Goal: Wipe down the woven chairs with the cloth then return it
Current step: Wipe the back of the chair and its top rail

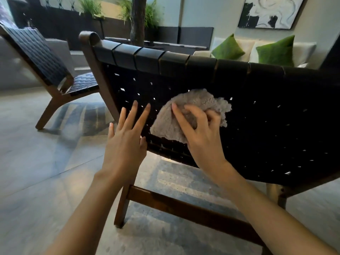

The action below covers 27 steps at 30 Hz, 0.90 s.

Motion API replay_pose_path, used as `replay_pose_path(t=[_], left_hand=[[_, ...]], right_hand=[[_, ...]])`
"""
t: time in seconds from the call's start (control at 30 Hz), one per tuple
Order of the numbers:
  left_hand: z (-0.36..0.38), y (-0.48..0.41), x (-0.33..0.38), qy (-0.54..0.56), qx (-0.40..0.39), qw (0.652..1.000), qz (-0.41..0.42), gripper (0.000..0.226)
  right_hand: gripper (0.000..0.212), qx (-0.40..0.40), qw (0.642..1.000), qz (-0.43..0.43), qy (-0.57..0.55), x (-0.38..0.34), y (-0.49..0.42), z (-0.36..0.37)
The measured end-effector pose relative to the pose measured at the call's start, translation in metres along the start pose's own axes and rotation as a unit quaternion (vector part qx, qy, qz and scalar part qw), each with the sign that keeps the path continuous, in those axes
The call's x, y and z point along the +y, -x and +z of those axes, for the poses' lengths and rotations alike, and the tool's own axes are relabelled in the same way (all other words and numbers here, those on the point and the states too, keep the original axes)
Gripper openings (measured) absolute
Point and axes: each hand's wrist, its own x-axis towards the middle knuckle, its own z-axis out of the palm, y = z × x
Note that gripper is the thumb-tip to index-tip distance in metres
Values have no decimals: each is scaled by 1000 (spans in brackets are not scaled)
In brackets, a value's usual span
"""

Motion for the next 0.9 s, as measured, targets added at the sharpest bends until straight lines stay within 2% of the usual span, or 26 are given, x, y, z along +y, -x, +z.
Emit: replay_pose_path(t=[0.07, 0.3, 0.47, 0.6, 0.73, 0.9], left_hand=[[-11, 10, -4, 5, -8, 1000, -21, 79], [-38, 36, -17, 2, -15, 997, -71, 76], [-29, 35, -30, 18, -20, 996, -83, 76], [-14, 27, -44, 41, -20, 996, -77, 79], [5, 9, -59, 107, -20, 990, -86, 82], [22, -19, -77, 255, 21, 963, -82, 86]], right_hand=[[50, 7, 1000, 16, 8, 3, -24, 3], [59, -63, 994, 76, 47, -9, -39, 21], [73, -149, 985, 37, 83, -10, -13, 38], [68, -199, 976, -2, 89, -11, 15, 58], [59, -218, 970, -28, 106, -15, 37, 78], [59, -325, 940, -50, 97, -26, 74, 98]])
